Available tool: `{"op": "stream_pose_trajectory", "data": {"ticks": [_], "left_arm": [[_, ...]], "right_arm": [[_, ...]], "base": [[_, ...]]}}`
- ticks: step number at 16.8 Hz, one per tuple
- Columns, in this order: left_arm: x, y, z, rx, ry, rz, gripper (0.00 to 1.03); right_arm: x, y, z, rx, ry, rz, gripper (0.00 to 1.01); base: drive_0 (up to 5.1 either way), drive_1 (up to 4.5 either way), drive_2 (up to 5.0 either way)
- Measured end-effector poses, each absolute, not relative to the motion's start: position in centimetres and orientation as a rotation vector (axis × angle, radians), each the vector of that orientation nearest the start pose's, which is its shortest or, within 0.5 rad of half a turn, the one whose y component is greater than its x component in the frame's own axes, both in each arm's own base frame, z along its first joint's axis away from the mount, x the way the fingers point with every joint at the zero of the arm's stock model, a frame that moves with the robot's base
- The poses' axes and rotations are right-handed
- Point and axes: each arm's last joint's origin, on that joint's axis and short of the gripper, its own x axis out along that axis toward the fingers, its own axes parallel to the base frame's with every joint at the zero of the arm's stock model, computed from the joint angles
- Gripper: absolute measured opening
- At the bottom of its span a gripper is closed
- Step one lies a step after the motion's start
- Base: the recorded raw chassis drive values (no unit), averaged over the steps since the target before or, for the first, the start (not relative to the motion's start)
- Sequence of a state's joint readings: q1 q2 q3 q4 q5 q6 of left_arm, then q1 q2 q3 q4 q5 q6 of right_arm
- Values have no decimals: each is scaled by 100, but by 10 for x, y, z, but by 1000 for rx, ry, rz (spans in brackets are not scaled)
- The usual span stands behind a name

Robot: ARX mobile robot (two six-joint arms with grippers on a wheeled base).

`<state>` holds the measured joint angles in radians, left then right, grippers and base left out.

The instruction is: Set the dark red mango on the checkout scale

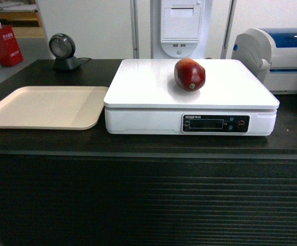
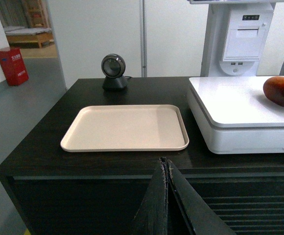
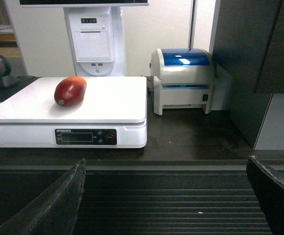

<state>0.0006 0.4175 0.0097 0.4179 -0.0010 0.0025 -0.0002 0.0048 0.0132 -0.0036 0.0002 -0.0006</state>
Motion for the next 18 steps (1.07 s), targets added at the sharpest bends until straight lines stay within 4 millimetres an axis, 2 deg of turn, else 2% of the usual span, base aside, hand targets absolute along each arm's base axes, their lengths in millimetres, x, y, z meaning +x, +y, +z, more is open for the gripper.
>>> {"op": "stream_pose_trajectory", "data": {"ticks": [9,14,15,16,18], "left_arm": [[117,0,170,2,-12,1,2],[108,0,170,2,-14,1,2],[103,0,165,3,30,1,2],[98,0,166,2,1,1,2],[98,0,165,2,8,0,2]], "right_arm": [[97,0,167,-1,-5,0,98],[97,0,167,-1,-5,0,98],[97,0,167,-1,-5,0,98],[97,0,167,-1,-4,0,98],[97,0,167,-1,-5,0,98]], "base": [[0,0,0],[0,0,0],[0,0,0],[0,0,0],[0,0,0]]}}
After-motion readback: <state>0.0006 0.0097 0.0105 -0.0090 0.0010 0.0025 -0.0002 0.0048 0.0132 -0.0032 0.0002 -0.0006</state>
